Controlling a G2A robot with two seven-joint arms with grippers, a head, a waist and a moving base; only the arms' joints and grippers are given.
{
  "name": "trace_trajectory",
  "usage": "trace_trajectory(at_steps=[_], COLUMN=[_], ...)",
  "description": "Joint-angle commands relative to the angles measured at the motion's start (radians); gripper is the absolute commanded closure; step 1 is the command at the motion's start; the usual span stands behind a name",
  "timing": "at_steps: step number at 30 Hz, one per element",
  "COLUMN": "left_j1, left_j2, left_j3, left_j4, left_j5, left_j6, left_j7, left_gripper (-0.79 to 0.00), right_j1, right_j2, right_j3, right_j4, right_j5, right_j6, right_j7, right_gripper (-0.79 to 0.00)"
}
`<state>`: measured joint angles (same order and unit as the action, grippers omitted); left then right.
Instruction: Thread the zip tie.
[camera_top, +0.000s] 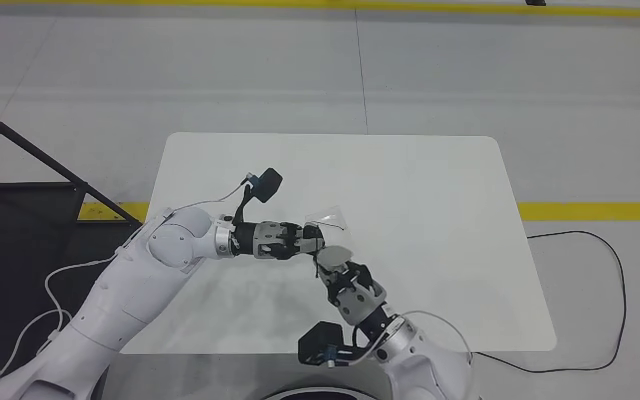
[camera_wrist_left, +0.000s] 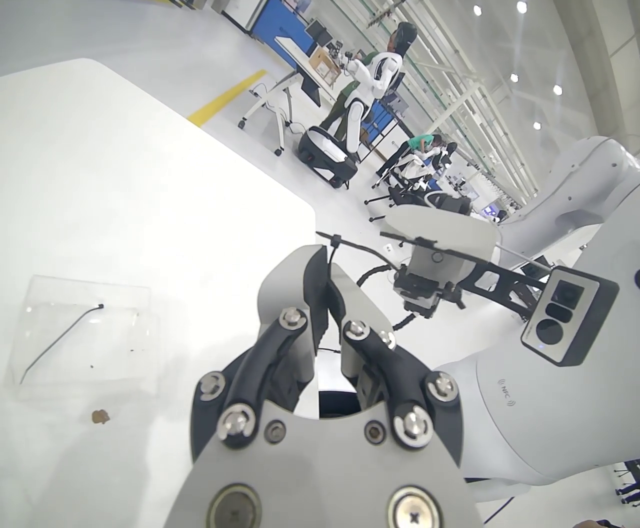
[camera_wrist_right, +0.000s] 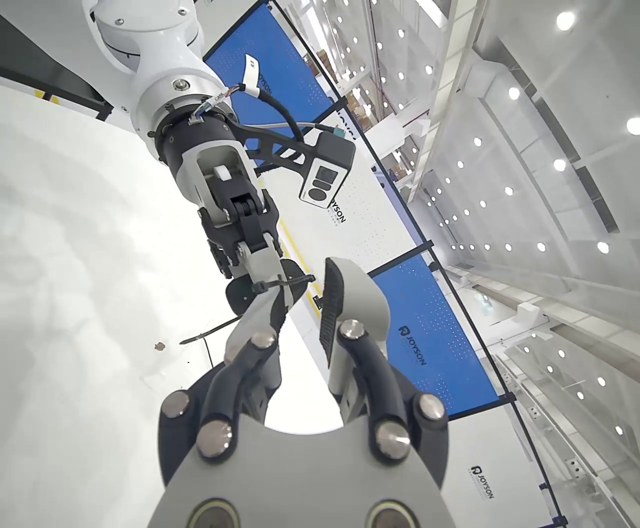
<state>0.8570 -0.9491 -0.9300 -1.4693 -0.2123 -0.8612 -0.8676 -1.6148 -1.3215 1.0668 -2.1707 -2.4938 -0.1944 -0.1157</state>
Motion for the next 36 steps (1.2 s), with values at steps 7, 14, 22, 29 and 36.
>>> trace_trajectory(at_steps=[7,14,22,29,36], left_j1=[0.001,0.004,0.018,0.021,0.026], left_j2=[-0.002,-0.004,-0.009,-0.01,-0.01], left_j3=[-0.004,-0.009,-0.015,-0.018,-0.023], left_j4=[0.001,-0.001,-0.016,-0.016,-0.019], left_j5=[-0.002,0.037,0.096,0.099,0.108], left_j6=[0.001,0.012,0.013,0.008,-0.001], left_j7=[-0.005,0.009,0.054,0.053,0.054], left_gripper=[0.0,0.0,0.0,0.0,0.0], right_j1=[0.016,0.022,0.026,0.031,0.042], right_j2=[0.002,0.004,0.006,0.008,0.007], right_j3=[-0.015,-0.024,-0.03,-0.035,-0.038], right_j4=[0.003,0.002,-0.002,0.001,0.005], right_j5=[-0.001,-0.004,-0.009,-0.002,0.005], right_j6=[-0.009,-0.006,-0.004,-0.006,-0.009], right_j7=[0.018,0.029,0.052,0.064,0.096], right_gripper=[-0.065,0.0,0.0,0.0,0.0])
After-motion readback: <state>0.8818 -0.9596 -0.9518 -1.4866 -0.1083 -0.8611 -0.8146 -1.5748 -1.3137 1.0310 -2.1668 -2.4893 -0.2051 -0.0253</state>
